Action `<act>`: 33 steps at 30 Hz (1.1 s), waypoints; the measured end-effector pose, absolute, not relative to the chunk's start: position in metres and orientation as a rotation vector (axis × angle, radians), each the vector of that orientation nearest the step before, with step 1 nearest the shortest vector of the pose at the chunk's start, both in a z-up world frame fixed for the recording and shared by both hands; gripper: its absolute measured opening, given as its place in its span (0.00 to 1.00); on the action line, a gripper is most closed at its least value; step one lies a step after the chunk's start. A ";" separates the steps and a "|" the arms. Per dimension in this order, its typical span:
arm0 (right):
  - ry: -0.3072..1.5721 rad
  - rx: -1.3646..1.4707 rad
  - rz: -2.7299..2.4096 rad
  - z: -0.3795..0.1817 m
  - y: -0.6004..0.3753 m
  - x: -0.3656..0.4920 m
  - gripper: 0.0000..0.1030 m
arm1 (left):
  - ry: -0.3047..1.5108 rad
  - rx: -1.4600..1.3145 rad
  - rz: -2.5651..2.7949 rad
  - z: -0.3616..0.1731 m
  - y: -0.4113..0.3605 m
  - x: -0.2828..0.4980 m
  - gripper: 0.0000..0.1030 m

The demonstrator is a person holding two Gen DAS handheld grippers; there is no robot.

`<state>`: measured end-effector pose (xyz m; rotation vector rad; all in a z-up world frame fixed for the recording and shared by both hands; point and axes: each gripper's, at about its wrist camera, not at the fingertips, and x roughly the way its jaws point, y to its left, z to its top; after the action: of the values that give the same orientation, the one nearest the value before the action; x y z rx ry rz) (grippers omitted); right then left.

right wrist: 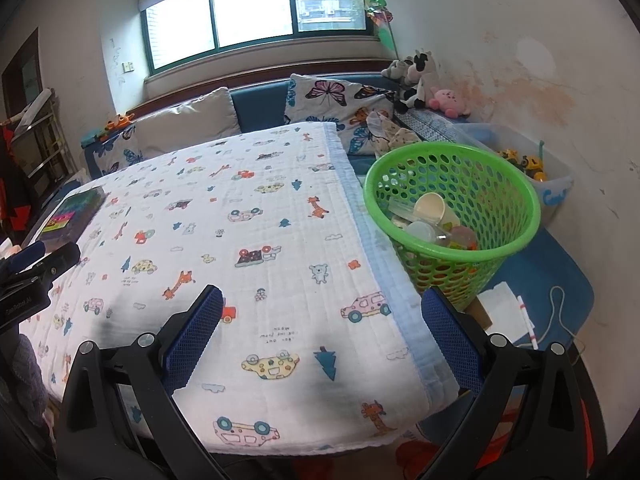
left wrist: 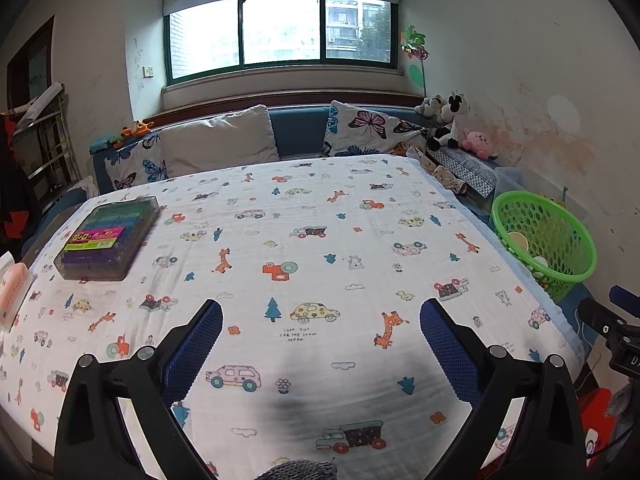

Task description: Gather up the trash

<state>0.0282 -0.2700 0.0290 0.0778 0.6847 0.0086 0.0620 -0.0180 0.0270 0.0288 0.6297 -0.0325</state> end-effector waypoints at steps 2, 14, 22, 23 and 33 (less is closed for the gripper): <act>0.685 0.077 0.010 0.029 -0.269 0.028 0.96 | 0.630 0.027 -0.031 0.027 -0.017 0.062 0.93; 0.691 0.074 0.016 0.027 -0.268 0.030 0.96 | 0.636 0.021 -0.024 0.025 -0.017 0.062 0.93; 0.691 0.077 0.018 0.026 -0.267 0.030 0.96 | 0.638 0.019 -0.025 0.025 -0.016 0.062 0.93; 0.691 0.076 0.019 0.026 -0.267 0.030 0.96 | 0.638 0.019 -0.025 0.025 -0.016 0.062 0.93; 0.692 0.072 0.026 0.024 -0.264 0.030 0.96 | 0.637 0.010 -0.023 0.023 -0.016 0.063 0.93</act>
<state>0.0299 -0.2639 0.0238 0.0724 0.6915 0.0259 0.0634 -0.0163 0.0230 0.0104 0.6374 -0.0231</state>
